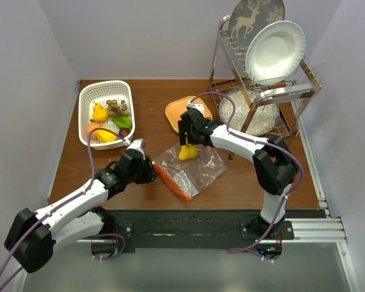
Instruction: Open the zip-top bag and remove the fake food
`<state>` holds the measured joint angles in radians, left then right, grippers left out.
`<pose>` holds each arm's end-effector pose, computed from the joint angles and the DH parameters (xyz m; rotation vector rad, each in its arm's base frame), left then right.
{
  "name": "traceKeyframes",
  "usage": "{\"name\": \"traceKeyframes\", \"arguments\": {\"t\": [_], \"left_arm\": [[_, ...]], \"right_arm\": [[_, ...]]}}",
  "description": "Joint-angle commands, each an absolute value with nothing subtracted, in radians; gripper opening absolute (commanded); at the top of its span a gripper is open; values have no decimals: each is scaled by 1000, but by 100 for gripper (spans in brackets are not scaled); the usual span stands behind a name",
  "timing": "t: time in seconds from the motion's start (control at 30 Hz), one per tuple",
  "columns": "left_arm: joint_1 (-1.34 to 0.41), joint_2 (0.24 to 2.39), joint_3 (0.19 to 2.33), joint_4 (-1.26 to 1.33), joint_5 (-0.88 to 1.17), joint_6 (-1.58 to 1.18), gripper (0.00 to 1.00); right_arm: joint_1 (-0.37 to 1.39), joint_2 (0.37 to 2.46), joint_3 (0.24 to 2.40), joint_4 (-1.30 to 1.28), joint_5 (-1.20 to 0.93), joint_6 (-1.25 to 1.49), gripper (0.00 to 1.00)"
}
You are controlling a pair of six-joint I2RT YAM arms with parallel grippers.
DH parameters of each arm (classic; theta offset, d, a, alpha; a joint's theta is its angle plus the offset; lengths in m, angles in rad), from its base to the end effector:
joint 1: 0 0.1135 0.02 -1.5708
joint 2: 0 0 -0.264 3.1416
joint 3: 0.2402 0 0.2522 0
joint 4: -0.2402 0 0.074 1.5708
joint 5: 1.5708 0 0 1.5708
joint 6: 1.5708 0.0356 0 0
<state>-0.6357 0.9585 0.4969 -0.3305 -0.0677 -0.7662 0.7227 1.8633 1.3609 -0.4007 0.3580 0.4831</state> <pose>0.1553 -0.1116 0.1962 -0.1931 2.4347 -0.5830 0.3129 0.2593 0.2166 -0.1370 2.3963 0.1141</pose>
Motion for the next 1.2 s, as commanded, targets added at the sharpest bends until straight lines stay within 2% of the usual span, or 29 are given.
{"name": "traceKeyframes", "arguments": {"t": [0.0, 0.03, 0.2, 0.3, 0.33, 0.43, 0.53, 0.77, 0.87, 0.9, 0.97, 1.17], "left_arm": [[-732, 1011, 450, -161, -68, -873, 43], [-744, 1025, 440, -103, -57, -890, 42], [-825, 1143, 433, 47, -46, -925, 42], [-844, 1204, 436, 118, -35, -934, 42], [-847, 1216, 437, 144, -35, -934, 42], [-847, 1250, 428, 192, -37, -934, 42], [-847, 1278, 426, 218, -41, -930, 41], [-853, 1275, 414, 213, -37, -925, 39], [-853, 1229, 405, 134, -96, -919, 33], [-854, 1217, 405, 108, -118, -917, 27], [-851, 1189, 416, 8, -191, -897, 21], [-848, 1187, 417, -103, -261, -868, 20]], "right_arm": [[695, 1896, 1401, -390, 405, 502, 86], [695, 1901, 1399, -390, 403, 502, 85], [696, 1893, 1335, -364, 393, 515, 64], [699, 1861, 1283, -356, 379, 531, 47], [703, 1852, 1258, -357, 373, 534, 38], [725, 1810, 1227, -365, 371, 546, 22], [759, 1776, 1210, -379, 374, 557, 11], [834, 1749, 1239, -439, 431, 574, 0], [851, 1740, 1258, -451, 439, 575, 0], [854, 1738, 1264, -462, 446, 574, 0], [862, 1730, 1290, -480, 454, 572, 0], [865, 1701, 1310, -506, 471, 568, 0]]}}
